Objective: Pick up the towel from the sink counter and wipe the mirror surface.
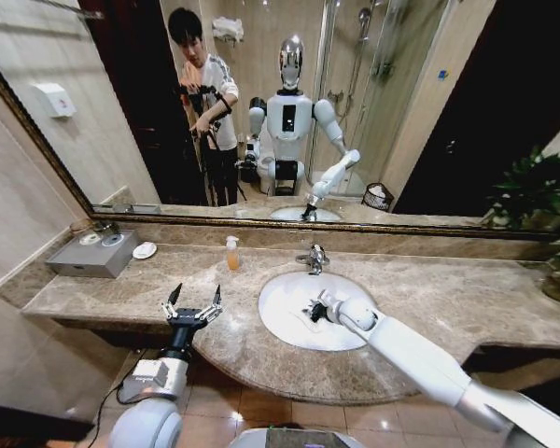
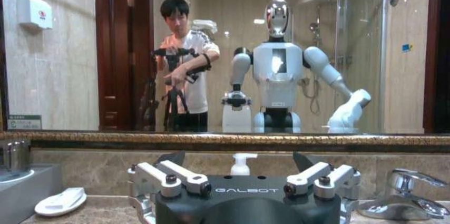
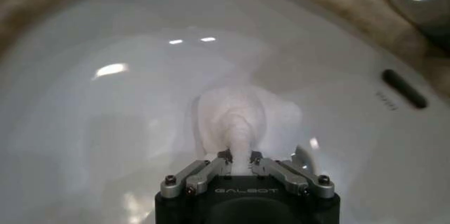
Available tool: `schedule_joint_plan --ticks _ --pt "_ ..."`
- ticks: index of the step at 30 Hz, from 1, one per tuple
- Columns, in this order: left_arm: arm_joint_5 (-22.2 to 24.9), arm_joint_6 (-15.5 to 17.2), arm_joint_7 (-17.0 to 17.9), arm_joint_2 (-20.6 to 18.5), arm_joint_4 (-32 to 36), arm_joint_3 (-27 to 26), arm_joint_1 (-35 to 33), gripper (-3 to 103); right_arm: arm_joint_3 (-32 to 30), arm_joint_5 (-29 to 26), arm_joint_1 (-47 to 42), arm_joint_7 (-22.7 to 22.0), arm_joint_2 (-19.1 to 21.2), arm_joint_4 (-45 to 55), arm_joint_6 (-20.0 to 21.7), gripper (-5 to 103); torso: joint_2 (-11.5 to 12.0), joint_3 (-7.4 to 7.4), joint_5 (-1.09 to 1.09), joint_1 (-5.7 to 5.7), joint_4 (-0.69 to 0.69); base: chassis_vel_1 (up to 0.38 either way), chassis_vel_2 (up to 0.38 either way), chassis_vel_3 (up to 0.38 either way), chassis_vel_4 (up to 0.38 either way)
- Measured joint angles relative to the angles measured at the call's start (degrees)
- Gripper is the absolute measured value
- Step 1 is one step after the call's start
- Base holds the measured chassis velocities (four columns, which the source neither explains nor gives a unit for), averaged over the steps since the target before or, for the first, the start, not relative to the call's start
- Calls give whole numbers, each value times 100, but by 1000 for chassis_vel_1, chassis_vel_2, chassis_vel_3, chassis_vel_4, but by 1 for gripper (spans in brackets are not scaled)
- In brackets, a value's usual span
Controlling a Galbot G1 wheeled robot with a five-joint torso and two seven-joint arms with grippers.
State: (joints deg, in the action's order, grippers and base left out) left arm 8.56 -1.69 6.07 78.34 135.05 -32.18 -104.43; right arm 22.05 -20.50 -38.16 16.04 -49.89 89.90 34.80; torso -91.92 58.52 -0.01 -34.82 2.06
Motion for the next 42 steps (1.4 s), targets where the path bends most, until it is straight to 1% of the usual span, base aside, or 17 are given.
schedule_joint_plan --ticks 2,4,8,11,13,14,16,18,20,24,27,28,30,33,35,37,42 --pt "0 0 0 0 0 0 0 100 14 7 -38 3 51 72 -8 9 0 0 0 0 -1 0 0 0 0" --pt "0 0 0 0 0 0 0 100 88 48 -200 -14 202 385 -65 9 0 0 1 1 -3 0 0 0 0" --pt "0 0 0 0 0 0 0 100 106 41 -223 -45 255 508 -73 9 0 0 0 1 1 0 0 0 0" --pt "0 0 0 0 0 0 0 100 62 55 -127 -21 230 317 -122 9 0 0 2 1 1 0 0 0 0" --pt "0 0 0 0 0 0 0 100 -29 56 36 135 244 16 -237 9 0 0 1 0 2 0 0 0 0" --pt "0 0 0 0 0 0 0 100 -29 56 36 135 244 16 -237 9 0 0 1 0 2 0 0 0 0" --pt "0 0 0 0 0 0 0 100 -74 74 104 253 276 -193 -379 9 0 0 1 0 1 0 0 0 0" --pt "0 0 0 0 0 0 0 100 -161 146 160 328 318 -485 -642 9 0 0 1 0 0 0 0 0 0" --pt "0 0 0 0 0 0 0 100 -204 167 158 347 339 -540 -681 9 0 0 1 0 0 0 0 0 0" --pt "0 0 0 0 0 0 1 100 -247 202 2 368 491 -468 -722 9 0 0 1 0 1 0 0 0 0" --pt "0 0 0 0 0 0 0 100 -222 188 -352 365 810 -15 -722 9 0 0 0 0 -2 0 0 0 0" --pt "0 0 0 0 0 0 0 100 -222 188 -352 365 810 -15 -722 9 0 0 0 0 -2 0 0 0 0" --pt "0 0 0 0 0 0 0 100 -247 150 -527 369 965 195 -703 9 0 -1 1 1 -2 0 0 0 0" --pt "0 0 0 0 0 0 0 100 -306 171 -534 373 977 115 -724 9 0 -1 1 1 0 0 0 0 0" --pt "0 0 0 0 0 0 0 100 -382 233 -464 379 932 -127 -764 9 0 -1 2 1 0 0 0 0 0" --pt "0 0 0 0 0 0 0 100 -562 374 -289 447 835 -596 -814 9 0 0 2 0 2 0 0 0 0" --pt "0 0 0 0 0 0 0 100 -781 434 -234 461 804 -881 -839 9 0 0 2 0 2 0 0 0 0"
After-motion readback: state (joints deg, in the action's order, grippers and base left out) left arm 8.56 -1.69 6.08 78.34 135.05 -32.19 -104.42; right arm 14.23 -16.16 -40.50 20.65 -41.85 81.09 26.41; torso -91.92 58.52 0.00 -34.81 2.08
